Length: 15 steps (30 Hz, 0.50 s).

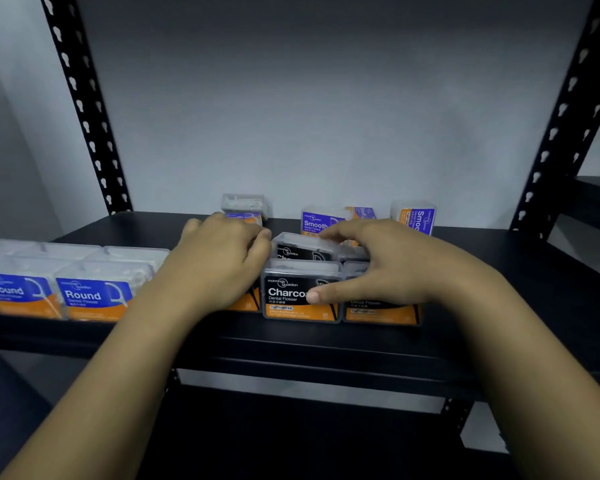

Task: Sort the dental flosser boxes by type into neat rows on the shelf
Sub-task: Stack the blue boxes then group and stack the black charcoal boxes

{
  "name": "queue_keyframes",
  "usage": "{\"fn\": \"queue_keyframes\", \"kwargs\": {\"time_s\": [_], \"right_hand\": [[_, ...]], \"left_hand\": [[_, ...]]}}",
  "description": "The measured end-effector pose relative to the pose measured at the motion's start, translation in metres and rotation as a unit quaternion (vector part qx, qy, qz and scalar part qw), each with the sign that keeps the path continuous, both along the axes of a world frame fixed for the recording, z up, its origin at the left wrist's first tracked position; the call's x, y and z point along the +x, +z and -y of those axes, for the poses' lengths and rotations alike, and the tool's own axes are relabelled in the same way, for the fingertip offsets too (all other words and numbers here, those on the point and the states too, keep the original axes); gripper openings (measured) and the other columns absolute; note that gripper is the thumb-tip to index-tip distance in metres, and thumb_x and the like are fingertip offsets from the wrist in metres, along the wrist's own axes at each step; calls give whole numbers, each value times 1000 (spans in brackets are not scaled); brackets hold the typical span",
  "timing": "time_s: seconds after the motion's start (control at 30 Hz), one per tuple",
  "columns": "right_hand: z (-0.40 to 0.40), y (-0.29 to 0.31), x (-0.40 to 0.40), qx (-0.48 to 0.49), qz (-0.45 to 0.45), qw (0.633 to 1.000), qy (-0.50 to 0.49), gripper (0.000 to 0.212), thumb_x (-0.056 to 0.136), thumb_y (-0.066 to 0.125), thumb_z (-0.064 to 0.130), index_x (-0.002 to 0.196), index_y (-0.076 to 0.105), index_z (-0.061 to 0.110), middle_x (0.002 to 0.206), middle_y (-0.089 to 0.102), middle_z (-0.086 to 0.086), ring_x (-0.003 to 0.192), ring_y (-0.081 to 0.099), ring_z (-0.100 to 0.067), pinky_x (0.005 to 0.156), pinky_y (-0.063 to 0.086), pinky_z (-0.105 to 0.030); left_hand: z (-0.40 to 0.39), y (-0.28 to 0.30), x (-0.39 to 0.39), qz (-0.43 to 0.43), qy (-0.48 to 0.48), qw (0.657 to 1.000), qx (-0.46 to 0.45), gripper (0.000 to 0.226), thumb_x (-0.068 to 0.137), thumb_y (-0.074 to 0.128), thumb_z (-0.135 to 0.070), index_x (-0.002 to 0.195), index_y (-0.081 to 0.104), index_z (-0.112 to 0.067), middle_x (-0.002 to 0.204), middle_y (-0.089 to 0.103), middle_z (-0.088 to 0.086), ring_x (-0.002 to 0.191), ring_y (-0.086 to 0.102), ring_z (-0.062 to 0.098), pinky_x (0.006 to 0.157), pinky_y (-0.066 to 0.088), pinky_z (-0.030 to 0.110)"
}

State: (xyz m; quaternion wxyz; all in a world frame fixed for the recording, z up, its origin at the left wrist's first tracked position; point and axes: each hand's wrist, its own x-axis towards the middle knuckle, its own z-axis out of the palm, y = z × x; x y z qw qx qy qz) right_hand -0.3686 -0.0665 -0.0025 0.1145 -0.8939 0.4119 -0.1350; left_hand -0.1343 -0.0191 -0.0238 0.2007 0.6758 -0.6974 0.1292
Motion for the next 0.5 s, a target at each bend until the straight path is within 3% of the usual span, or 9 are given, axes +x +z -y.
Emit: {"fn": "queue_keyframes", "kwargs": {"time_s": [0.1,0.17,0.23,0.3,0.4,0.5], "right_hand": [[1,-2,0,9,8,1000,-2,89,62,78,80,140,52,46,122,57,26,109,58,1,90,48,-21],[1,-3,0,15,21,1000,0,82,63,80,76,136,54,48,114,55,29,103,57,8,84,46,-17],[3,-5,0,16,30,999,0,78,63,81,75,133,55,50,115,56,28,105,57,8,87,47,-21],[4,-6,0,13,38,999,0,76,63,81,75,130,56,52,115,59,26,107,58,5,92,50,-25],[4,-5,0,17,40,999,4,74,65,82,73,131,54,57,119,62,22,111,60,0,98,52,-31],[3,1,1,38,21,998,34,80,69,79,73,140,43,68,136,58,25,127,56,-1,110,49,-36]], "left_hand": [[-3,-4,-3,0,-10,1000,-14,43,103,23,-42,89,61,-27,75,51,-8,98,53,26,91,39,43],[-3,-4,-1,0,-29,1000,-9,49,100,17,-47,105,63,-30,95,66,-8,106,56,25,90,38,42],[-3,-3,1,-3,-46,999,6,57,98,14,-52,129,58,-35,128,67,-10,123,55,21,96,39,41],[-2,1,2,-10,-58,997,41,60,101,14,-56,147,46,-36,149,53,-11,138,46,16,104,37,38],[-3,7,2,-2,-73,993,98,56,103,20,-56,156,30,-40,160,37,-16,148,33,12,109,32,36],[-2,6,5,4,-74,992,106,54,104,20,-54,156,27,-42,160,37,-14,147,34,16,109,33,37]]}}
